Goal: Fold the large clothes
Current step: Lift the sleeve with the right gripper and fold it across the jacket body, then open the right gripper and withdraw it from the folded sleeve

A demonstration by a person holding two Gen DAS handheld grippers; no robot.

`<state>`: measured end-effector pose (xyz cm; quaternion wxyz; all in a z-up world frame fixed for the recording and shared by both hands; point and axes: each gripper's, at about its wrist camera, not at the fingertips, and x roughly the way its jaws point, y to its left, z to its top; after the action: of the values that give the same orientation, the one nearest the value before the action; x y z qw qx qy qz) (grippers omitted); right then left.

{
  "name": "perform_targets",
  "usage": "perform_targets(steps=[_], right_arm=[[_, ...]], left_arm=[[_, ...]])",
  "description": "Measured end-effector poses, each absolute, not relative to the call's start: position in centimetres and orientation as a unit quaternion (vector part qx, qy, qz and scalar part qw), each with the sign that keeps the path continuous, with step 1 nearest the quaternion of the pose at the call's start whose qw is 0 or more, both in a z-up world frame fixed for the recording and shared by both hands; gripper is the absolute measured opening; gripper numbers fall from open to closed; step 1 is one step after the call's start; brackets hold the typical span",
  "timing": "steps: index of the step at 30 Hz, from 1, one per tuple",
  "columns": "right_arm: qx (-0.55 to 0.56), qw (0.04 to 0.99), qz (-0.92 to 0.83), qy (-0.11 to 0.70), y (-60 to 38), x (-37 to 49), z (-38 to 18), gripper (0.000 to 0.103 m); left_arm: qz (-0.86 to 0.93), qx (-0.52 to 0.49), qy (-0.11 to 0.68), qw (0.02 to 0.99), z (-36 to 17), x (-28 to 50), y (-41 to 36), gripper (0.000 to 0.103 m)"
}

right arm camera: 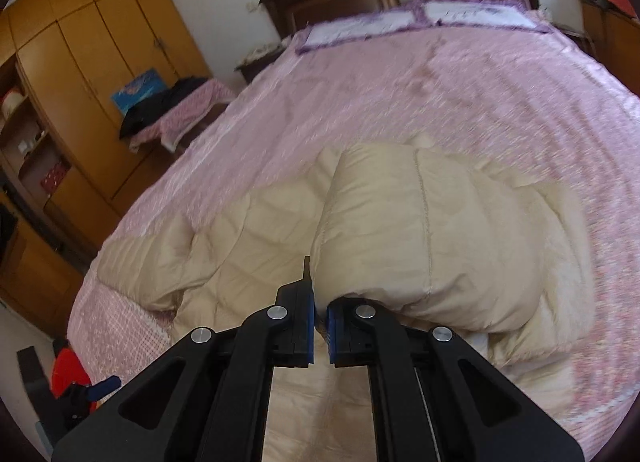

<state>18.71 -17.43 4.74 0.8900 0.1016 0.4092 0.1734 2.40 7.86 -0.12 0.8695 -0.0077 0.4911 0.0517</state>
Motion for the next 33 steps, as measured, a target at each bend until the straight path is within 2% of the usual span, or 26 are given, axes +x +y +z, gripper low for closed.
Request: perform_targets(steps=[8, 9, 10, 11, 12, 13, 21, 28, 33], right_arm=[[0.07, 0.87, 0.155, 0.463, -14.3, 20.1, -0.3, 0.008], [0.071, 0.869, 0.155, 0.464, -14.3, 20.1, -0.6, 0.015], [0.071, 0.869, 0.154, 0.464, -14.0, 20.1, -1.0, 0.029], [0.071, 0.87, 0.154, 0.464, -14.0, 20.0, -1.2, 0.038], [0.072, 0.871, 0.154, 0.462, -13.9, 20.0, -1.4, 0.054], [0.073, 0.872, 0.155, 0.458, -13.8, 19.9, -1.4, 0.063], [0.076, 0.873, 0.173, 0.449, -14.0, 18.1, 1.1, 0.075], [0.076, 0.885, 0.156, 0.433, -18.4, 14.3, 3.2, 0.077], [0.046, 0.903, 0.081, 0.42, -23.2, 12.0, 3.5, 0.078]], left_arm=[[0.058, -0.017, 0.495, 0.867, -0.9, 2.0, 9.2, 0.1], [0.058, -0.019, 0.495, 0.867, -0.9, 2.0, 9.3, 0.1], [0.057, -0.021, 0.496, 0.866, -0.9, 2.0, 9.4, 0.1], [0.057, -0.022, 0.496, 0.866, -0.9, 2.0, 9.4, 0.1], [0.057, -0.024, 0.496, 0.866, -0.9, 2.0, 9.4, 0.1], [0.057, -0.025, 0.495, 0.867, -0.9, 2.0, 9.4, 0.1], [0.05, -0.015, 0.488, 0.871, -0.2, 2.3, 8.7, 0.1], [0.008, 0.006, 0.476, 0.88, 1.4, 3.6, 5.9, 0.1], [-0.028, 0.027, 0.46, 0.887, 2.8, 5.1, 2.4, 0.1]])
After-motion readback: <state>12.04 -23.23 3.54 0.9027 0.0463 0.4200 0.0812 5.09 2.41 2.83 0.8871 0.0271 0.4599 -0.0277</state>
